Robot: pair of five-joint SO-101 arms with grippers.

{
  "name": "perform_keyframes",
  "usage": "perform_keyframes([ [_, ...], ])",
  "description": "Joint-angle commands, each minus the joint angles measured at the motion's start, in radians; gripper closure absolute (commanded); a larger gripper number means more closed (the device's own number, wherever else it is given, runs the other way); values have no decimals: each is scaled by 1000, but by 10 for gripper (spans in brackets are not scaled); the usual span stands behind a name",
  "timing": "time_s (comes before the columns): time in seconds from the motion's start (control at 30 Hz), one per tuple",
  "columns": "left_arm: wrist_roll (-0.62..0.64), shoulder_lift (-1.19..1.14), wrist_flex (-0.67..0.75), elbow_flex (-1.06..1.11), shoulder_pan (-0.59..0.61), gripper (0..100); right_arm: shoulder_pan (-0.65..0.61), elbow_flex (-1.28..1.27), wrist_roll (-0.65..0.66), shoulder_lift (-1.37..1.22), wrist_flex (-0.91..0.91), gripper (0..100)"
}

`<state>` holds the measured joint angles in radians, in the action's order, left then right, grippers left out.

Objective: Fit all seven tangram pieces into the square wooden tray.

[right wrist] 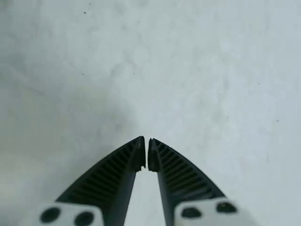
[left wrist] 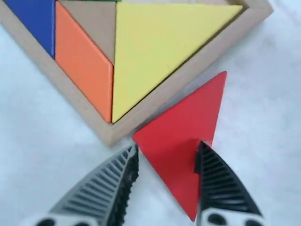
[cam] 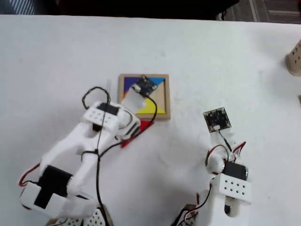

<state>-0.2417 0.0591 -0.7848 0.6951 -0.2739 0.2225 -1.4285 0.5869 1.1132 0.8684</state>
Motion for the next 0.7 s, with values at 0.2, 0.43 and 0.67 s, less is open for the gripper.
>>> perform_keyframes([
  [0.2,35,53,-9,-2,-10,801,-10,5,0,18,-4,974],
  [0.43,35,50,-3,15,-12,797,-10,5,2,19,-4,974],
  [0.67,35,48,-8,41,-58,788,-10,5,3,19,-4,974],
])
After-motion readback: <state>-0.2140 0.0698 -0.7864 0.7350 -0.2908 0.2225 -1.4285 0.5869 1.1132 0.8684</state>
